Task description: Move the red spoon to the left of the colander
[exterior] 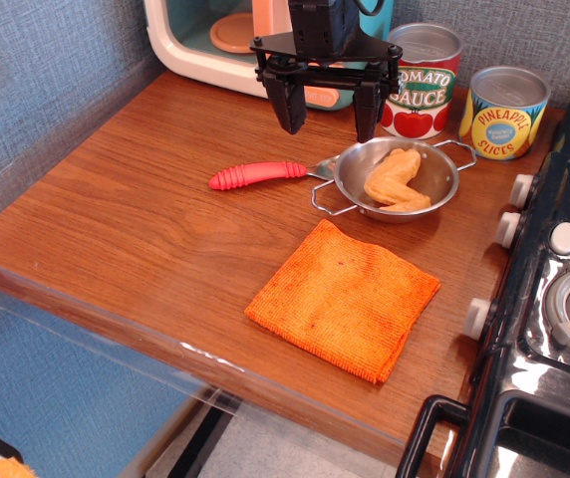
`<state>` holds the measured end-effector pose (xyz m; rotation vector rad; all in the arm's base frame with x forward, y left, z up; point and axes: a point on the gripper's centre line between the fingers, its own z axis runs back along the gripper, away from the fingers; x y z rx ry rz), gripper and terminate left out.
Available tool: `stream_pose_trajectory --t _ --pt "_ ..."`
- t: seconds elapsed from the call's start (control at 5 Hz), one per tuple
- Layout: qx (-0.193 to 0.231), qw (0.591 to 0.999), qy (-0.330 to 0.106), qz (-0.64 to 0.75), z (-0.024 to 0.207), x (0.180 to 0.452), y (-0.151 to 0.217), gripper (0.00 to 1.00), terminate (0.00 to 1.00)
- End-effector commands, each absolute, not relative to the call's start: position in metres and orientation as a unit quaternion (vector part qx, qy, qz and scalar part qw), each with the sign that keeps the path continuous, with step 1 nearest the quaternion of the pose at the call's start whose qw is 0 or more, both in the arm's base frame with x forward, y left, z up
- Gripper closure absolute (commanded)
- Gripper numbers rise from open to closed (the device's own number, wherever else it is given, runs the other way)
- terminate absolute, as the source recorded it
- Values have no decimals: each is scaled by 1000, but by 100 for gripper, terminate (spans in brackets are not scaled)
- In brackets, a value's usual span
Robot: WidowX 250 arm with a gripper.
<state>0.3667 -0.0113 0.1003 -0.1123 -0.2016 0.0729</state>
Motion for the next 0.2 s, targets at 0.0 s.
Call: stream_pose_trajectory --t 0.0 --pt "-55 990 -127 32 120 369 -12 0 100"
